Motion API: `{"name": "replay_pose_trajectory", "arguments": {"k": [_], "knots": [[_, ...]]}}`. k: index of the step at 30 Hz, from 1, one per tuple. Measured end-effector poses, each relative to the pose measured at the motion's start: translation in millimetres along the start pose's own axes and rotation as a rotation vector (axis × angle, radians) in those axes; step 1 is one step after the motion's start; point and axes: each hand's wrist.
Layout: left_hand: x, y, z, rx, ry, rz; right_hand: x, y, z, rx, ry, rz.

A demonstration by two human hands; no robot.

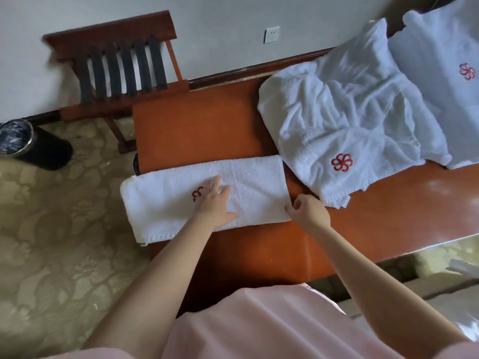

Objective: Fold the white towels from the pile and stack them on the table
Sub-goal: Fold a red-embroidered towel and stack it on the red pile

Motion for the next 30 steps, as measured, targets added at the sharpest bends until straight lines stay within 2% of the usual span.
{"name": "replay_pose_trajectory", "arguments": {"k": [1,3,6,8,10,11,13,14,16,18,22,25,28,30], "knots": [[0,0,1,-0.001,0.012,0.001,1,-2,0,-0.007,-0.030,0.003],[-1,-1,1,-0.006,0.035,-0.001,8,-4,0,-0.132,-0.016,-0.051],[1,1,-4,-0.020,0.080,0.001,29,-3,0,-0.340,-0.039,-0.310],[3,2,-9,-0.049,0.142,0.016,53,1,4,-0.381,-0.060,-0.515],[7,0,-10,-0.138,0.174,0.000,77,8,16,-0.283,-0.081,-0.667],[11,-3,-8,-0.189,0.166,-0.025,85,14,22,-0.187,-0.101,-0.678],[22,-11,-1,-0.213,0.082,-0.068,87,30,32,-0.023,-0.185,-0.607],[28,-14,3,-0.190,0.027,-0.068,82,38,36,0.006,-0.255,-0.569],[35,-18,4,-0.149,-0.029,-0.045,76,48,38,0.021,-0.354,-0.543],[38,-17,0,-0.192,-0.070,-0.020,81,48,37,0.019,-0.360,-0.530],[42,-13,-14,-0.467,-0.137,-0.029,102,35,39,-0.034,-0.385,-0.582],[65,-19,-20,-0.670,-0.192,-0.156,127,26,43,-0.050,-0.436,-0.700],[99,-30,-22,-0.848,-0.326,-0.368,162,13,53,-0.024,-0.423,-0.840],[126,-37,-22,-0.857,-0.426,-0.529,186,7,60,-0.022,-0.404,-0.892]]}}
Point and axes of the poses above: each hand's wrist, its own y-axis towards the middle knuckle, its own z-axis out of the palm, x = y × z, and after that the axes turned 6 degrees about -y, right-handed
